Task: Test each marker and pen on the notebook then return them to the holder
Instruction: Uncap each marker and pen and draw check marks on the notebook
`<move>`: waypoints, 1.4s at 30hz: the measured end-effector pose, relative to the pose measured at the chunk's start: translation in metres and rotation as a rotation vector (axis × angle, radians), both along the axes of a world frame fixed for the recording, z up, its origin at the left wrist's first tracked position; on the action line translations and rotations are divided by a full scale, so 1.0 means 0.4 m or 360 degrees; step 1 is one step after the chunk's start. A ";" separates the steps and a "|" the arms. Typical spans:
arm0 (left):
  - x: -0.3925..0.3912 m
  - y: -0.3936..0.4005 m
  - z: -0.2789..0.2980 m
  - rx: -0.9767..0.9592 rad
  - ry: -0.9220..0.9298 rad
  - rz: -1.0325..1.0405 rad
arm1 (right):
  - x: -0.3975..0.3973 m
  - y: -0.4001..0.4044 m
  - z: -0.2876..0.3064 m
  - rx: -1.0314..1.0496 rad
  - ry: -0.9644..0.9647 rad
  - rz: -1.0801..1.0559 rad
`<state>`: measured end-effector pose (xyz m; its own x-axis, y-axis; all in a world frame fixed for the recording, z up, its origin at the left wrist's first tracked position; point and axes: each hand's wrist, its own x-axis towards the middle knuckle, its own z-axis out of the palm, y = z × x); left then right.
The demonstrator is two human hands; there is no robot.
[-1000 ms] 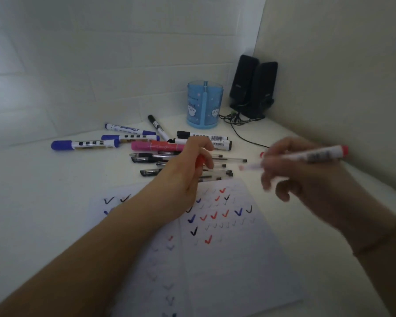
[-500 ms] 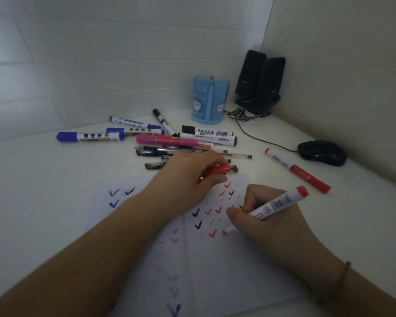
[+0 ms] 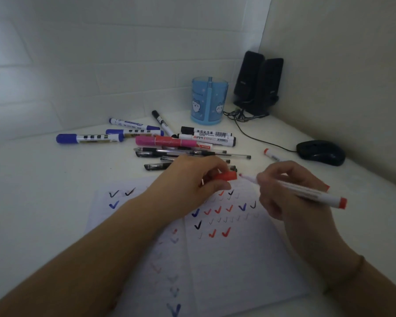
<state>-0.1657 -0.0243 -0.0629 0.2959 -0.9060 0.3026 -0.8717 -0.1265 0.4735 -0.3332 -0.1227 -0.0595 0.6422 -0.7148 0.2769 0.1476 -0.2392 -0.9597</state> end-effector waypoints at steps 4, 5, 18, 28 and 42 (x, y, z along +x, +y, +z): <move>-0.001 -0.002 0.000 -0.0026 0.0063 -0.0013 | 0.003 -0.025 -0.013 0.0239 -0.0101 0.0071; -0.001 -0.002 0.001 -0.0023 0.0067 -0.0021 | 0.003 -0.027 -0.016 0.0233 -0.0097 0.0061; -0.021 0.003 -0.011 -0.0293 -0.0007 -0.0245 | 0.007 -0.031 -0.012 0.0208 -0.0061 0.0207; -0.040 -0.001 -0.006 -0.0450 0.0085 -0.0345 | 0.007 -0.033 -0.031 0.0201 -0.0157 0.0300; -0.039 -0.016 -0.001 -0.0441 0.0168 -0.0252 | 0.002 -0.026 -0.009 -0.0010 -0.0157 0.0373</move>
<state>-0.1812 -0.0309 -0.0634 0.2007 -0.8308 0.5191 -0.8146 0.1528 0.5595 -0.3324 -0.1329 -0.0632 0.7598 -0.5479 0.3501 0.2923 -0.1932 -0.9366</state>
